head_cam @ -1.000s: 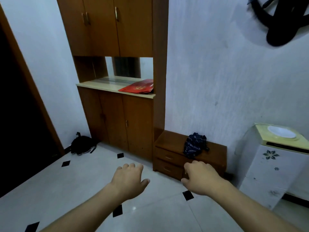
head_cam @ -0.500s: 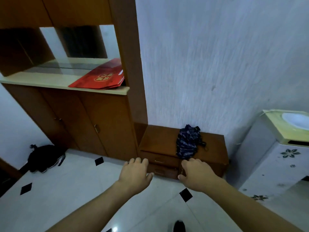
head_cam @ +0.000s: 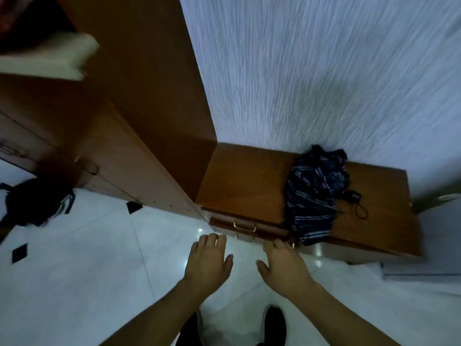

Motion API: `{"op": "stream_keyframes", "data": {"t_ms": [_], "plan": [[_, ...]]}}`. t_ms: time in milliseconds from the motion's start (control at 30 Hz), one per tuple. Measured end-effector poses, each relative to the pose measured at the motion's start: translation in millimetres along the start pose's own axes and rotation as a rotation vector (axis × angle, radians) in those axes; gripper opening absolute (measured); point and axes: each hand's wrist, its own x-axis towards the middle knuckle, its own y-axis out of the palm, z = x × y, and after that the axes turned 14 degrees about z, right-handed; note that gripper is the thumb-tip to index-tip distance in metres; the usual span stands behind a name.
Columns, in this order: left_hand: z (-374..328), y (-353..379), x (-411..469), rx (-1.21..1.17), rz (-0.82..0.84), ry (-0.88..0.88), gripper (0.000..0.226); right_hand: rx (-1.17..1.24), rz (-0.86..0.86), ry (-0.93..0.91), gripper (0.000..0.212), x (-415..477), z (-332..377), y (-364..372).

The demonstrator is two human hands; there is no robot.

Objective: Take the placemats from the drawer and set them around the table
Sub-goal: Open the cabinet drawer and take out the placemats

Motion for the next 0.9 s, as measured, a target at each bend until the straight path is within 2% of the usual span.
{"op": "stream_keyframes", "data": {"t_ms": [233,333,433,567,667,900], "plan": [[41,108,153,0.015,0.094,0.092,0.049,0.046,-0.026,-0.006,0.038,152,-45,83],[54,147,198,0.015,0.114,0.116,0.054,0.075,-0.004,0.007,0.042,205,-52,110],[64,180,235,0.025,0.113,0.155,0.057,0.082,0.013,0.033,0.055,248,-58,136],[75,207,260,0.057,0.114,0.216,0.062,0.072,0.018,0.098,0.063,277,-66,164],[81,221,267,0.071,0.097,0.251,0.06,-0.029,-0.041,0.121,0.059,286,-71,180],[80,236,243,0.041,0.058,0.25,0.046,-0.046,-0.123,0.18,0.05,267,-53,205]]}}
